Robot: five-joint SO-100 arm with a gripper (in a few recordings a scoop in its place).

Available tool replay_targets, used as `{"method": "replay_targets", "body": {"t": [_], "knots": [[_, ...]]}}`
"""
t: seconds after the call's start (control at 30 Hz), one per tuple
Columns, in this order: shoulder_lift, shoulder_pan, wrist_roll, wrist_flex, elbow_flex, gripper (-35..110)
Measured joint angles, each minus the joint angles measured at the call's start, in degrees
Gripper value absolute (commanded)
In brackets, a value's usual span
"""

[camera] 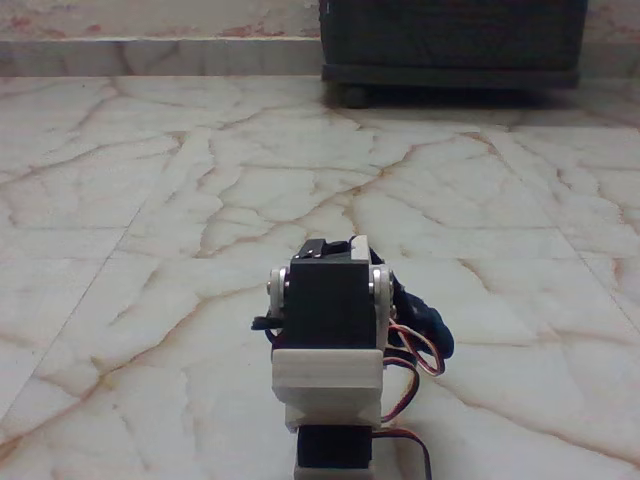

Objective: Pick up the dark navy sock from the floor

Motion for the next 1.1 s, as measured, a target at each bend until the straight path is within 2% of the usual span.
{"method": "replay_targets", "body": {"t": [0.3, 1.1], "knots": [[5.2, 0.0, -0.2, 5.9, 0.0, 0], [5.4, 0.0, -0.1, 6.0, 0.0, 0]]}}
